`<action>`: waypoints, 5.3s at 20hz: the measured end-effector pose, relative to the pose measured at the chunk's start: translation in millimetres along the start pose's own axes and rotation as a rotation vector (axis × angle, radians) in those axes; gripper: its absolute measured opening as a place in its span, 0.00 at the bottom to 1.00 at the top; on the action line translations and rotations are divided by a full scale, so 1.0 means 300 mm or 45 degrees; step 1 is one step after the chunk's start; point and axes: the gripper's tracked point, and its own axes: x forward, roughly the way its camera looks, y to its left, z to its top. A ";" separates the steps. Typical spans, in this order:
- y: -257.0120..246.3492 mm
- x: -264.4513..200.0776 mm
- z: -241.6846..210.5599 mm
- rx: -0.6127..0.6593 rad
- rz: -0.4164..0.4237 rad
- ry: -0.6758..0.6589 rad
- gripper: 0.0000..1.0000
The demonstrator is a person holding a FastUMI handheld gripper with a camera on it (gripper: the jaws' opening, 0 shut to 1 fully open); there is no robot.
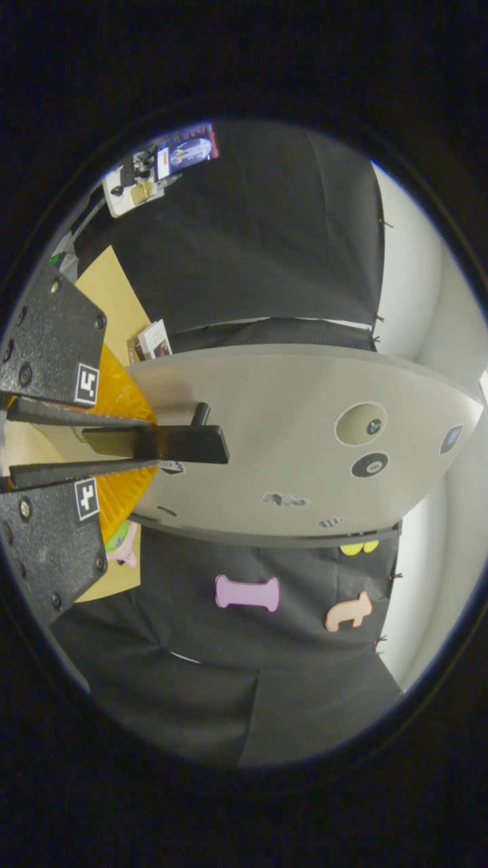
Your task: Open the shoe cabinet door, grab the shoes and put them into the shoe cabinet, then close the shoe cabinet door.
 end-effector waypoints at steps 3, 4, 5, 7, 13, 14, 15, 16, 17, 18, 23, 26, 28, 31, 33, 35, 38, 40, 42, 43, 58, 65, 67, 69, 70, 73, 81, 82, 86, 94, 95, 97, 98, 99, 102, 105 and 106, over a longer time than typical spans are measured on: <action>-0.134 -0.086 -0.023 -0.039 -0.115 0.010 0.22; -0.177 -0.111 -0.029 -0.045 -0.149 -0.001 0.22; -0.219 -0.128 -0.032 -0.040 -0.180 -0.009 0.22; -0.310 -0.166 -0.037 0.002 -0.233 -0.013 0.22; -0.382 -0.225 -0.060 0.136 -0.233 -0.033 0.20; -0.373 -0.242 -0.051 0.118 -0.233 -0.042 0.20; -0.347 -0.261 -0.049 0.111 -0.224 -0.043 0.20; -0.319 -0.279 -0.050 0.105 -0.211 -0.039 0.19; -0.294 -0.297 -0.039 0.095 -0.212 -0.042 0.18; -0.280 -0.322 -0.026 0.084 -0.231 -0.050 0.18; -0.093 -0.358 0.021 0.049 -0.229 -0.092 0.18; 0.020 -0.317 0.004 0.031 -0.225 -0.088 0.21; 0.105 -0.273 -0.039 0.022 -0.218 -0.045 0.34; 0.206 -0.200 -0.108 -0.001 -0.210 0.027 0.64; 0.252 -0.142 -0.171 -0.010 -0.225 0.104 0.91; 0.302 -0.073 -0.258 0.028 -0.256 0.181 0.99; 0.365 0.014 -0.406 0.075 -0.261 0.311 0.99; 0.396 0.083 -0.536 0.085 -0.255 0.432 0.99; 0.425 0.153 -0.670 0.094 -0.236 0.553 0.99; 0.436 0.185 -0.741 0.093 -0.219 0.618 0.99; 0.396 0.569 -1.407 0.437 -0.209 1.205 0.80; 0.379 0.639 -1.517 0.571 -0.212 1.289 0.21; 0.379 0.649 -1.546 0.518 -0.189 1.284 0.07; 0.375 0.656 -1.548 0.478 -0.202 1.271 0.07; 0.375 0.655 -1.552 0.450 -0.213 1.267 0.07; 0.368 0.653 -1.557 0.339 -0.211 1.237 0.06; 0.328 0.655 -1.497 0.246 -0.030 1.078 0.04; 0.320 0.656 -1.468 0.200 -0.028 1.037 0.04; 0.314 0.664 -1.385 0.211 -0.010 0.978 0.04; 0.292 0.637 -1.367 0.237 0.013 0.966 0.04; 0.292 0.639 -1.381 0.243 0.011 0.975 0.04; 0.296 0.637 -1.441 0.307 0.010 1.022 0.03; 0.312 0.637 -1.478 0.326 0.003 1.046 0.03; 0.320 0.644 -1.494 0.338 0.000 1.027 0.03; 0.328 0.663 -1.503 0.351 0.016 0.980 0.04; 0.318 0.702 -1.495 0.394 -0.014 0.915 0.08; 0.340 0.715 -1.519 0.413 0.001 0.916 0.10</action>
